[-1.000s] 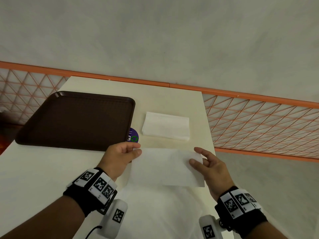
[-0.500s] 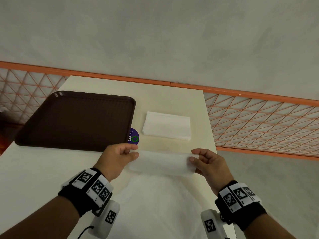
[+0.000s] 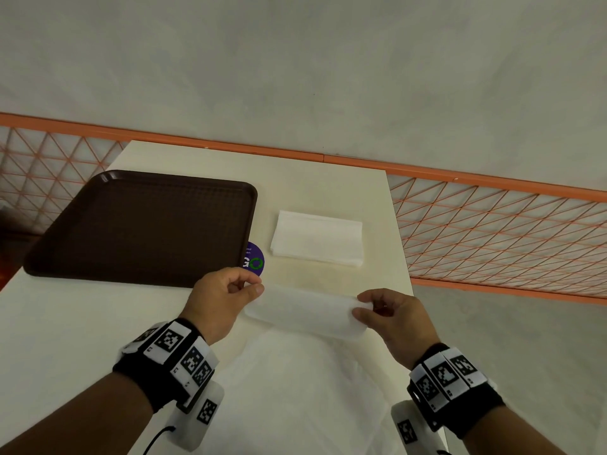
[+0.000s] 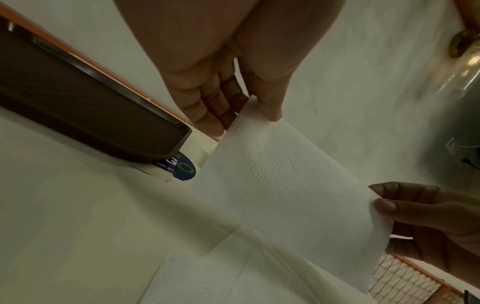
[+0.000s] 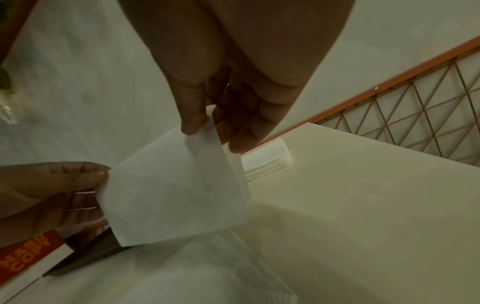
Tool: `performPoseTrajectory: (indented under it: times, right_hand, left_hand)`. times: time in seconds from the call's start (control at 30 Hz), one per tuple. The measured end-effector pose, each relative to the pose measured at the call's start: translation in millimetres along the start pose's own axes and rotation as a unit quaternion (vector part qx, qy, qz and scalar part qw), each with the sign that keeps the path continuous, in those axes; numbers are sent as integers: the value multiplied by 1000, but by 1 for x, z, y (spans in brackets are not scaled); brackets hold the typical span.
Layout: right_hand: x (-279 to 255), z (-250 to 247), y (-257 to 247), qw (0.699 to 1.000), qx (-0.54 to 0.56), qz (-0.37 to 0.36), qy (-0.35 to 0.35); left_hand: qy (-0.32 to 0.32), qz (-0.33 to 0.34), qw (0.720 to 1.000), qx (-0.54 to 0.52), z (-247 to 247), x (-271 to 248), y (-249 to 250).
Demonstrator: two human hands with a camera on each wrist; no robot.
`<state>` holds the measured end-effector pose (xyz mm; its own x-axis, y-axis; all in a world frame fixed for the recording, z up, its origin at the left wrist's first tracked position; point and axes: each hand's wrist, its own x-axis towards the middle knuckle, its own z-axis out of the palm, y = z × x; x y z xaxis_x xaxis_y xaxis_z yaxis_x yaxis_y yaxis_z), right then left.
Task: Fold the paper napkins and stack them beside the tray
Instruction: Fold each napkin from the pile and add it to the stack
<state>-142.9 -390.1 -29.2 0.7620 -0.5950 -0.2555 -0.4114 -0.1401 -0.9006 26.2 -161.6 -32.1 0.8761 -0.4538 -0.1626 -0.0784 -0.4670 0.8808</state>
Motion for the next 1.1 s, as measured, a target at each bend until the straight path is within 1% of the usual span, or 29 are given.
performPoseTrajectory:
  times: [0.13, 0.2, 0.23, 0.3, 0.37, 0.5, 0.6, 0.67, 0.73, 0.77, 0.83, 0.93, 0.97, 1.03, 1.1]
  right_hand:
    - [1, -3, -1, 998, -52, -22, 7]
    - [1, -3, 0, 996, -87, -32, 10]
    - [1, -3, 0, 991, -122, -49, 8]
    - [0, -1, -2, 975, -198, -100, -14]
    - [0, 5, -6, 956, -250, -143, -44]
    - [2, 25, -22, 916, -356, -175, -56]
    - [4, 34, -31, 904, -373, -179, -110]
    - [5, 36, -33, 899, -370, -177, -153]
    - [6, 38, -31, 900, -359, -170, -181]
    - [6, 38, -29, 899, -356, -168, -189]
    - [4, 36, -26, 901, -346, -168, -199]
    - [-4, 29, -32, 919, -286, -154, -224]
    - [-6, 27, -36, 917, -282, -152, -239]
    - [-6, 27, -44, 903, -297, -152, -270]
    - [-3, 30, -48, 893, -311, -147, -292]
  left_hand:
    - [14, 41, 999, 9, -2, -1, 3]
    - [3, 63, 998, 12, -4, -1, 6]
    - [-10, 77, 997, 19, -6, -2, 7]
    - [-38, 112, 992, 43, -8, -4, 12]
    - [-65, 147, 984, 74, -6, -7, 21]
    - [-97, 209, 961, 152, 2, -10, 36]
    - [-138, 242, 936, 215, 5, -9, 41]
    - [-179, 238, 925, 237, 5, -9, 43]
    - [-211, 224, 923, 231, 3, -12, 45]
    - [-217, 222, 925, 220, 2, -13, 46]
    - [-214, 207, 936, 190, -4, -15, 47]
    - [-188, 175, 958, 124, -13, -15, 44]
    - [-185, 162, 962, 122, -14, -14, 44]
    - [-206, 136, 956, 156, -13, -14, 45]
    - [-244, 132, 937, 213, -7, -13, 43]
